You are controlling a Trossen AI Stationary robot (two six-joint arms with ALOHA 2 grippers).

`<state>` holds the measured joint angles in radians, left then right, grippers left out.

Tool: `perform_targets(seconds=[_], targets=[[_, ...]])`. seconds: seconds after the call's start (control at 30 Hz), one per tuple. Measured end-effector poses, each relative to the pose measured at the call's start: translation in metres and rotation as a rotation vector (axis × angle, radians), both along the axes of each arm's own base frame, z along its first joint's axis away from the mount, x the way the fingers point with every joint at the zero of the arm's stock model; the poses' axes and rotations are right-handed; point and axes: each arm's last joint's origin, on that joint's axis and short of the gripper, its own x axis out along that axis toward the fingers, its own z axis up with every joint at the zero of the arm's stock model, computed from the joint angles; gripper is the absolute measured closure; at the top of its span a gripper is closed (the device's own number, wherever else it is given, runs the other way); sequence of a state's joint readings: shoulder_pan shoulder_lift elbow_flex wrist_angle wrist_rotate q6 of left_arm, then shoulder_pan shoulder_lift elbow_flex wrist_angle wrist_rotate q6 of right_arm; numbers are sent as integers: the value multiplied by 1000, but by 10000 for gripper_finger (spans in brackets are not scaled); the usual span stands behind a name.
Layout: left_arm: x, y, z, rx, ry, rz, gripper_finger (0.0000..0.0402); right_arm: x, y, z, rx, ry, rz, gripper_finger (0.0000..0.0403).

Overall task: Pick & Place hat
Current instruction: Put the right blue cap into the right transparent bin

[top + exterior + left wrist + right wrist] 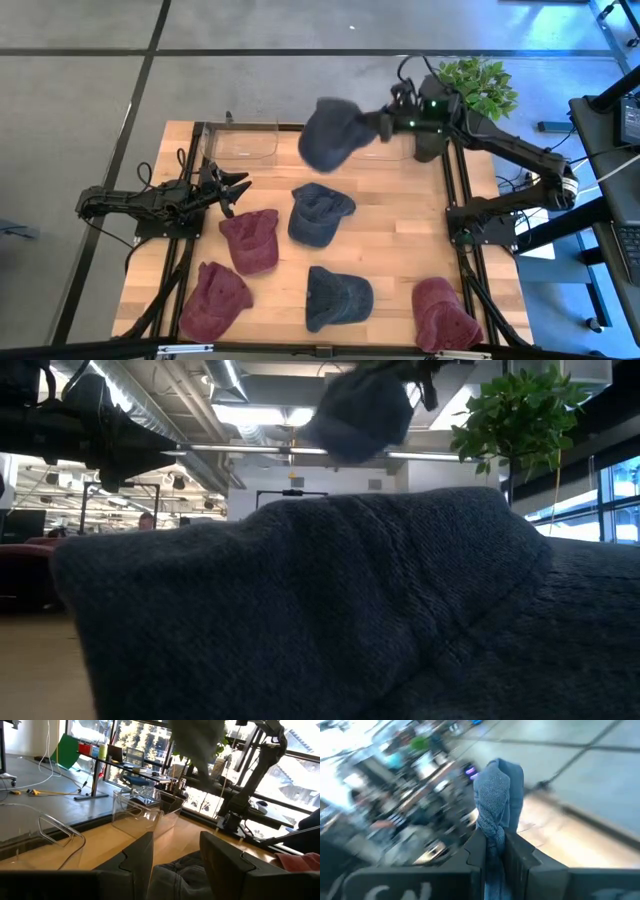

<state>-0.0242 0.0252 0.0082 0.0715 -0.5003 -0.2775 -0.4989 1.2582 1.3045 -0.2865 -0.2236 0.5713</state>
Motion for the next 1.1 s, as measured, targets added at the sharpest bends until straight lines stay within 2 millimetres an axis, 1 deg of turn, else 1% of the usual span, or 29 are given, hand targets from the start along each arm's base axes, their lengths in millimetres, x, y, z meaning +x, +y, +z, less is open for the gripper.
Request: perform_targets(seconds=[0.1,0.2,0.4,0.5,0.67,0.73,0.8,0.87,0.97,1.1], targets=[[0,0,0,0,0,0,244,-1,-11,-4,-12,28,-117,358],[0,0,0,0,0,0,244,1,-17,-6,-49,47,-259,358],[0,0,0,0,0,-7,244,17,-14,-20,-136,148,-560,358],[0,-1,0,2,1,-31,244,31,-12,-33,-151,196,-678,358],[1,-3,0,6,2,-98,244,55,-16,-62,-153,286,-755,358],[2,-3,0,7,2,-129,244,61,-19,-71,-152,312,-771,358],[2,-4,0,9,2,-158,244,64,-20,-76,-142,319,-787,358],[2,-5,0,10,2,-184,244,65,-20,-77,-144,322,-792,358],[2,-6,0,12,1,-213,244,63,-16,-72,-146,315,-784,358],[2,-6,0,13,2,-222,244,54,-7,-57,-156,434,-797,358]])
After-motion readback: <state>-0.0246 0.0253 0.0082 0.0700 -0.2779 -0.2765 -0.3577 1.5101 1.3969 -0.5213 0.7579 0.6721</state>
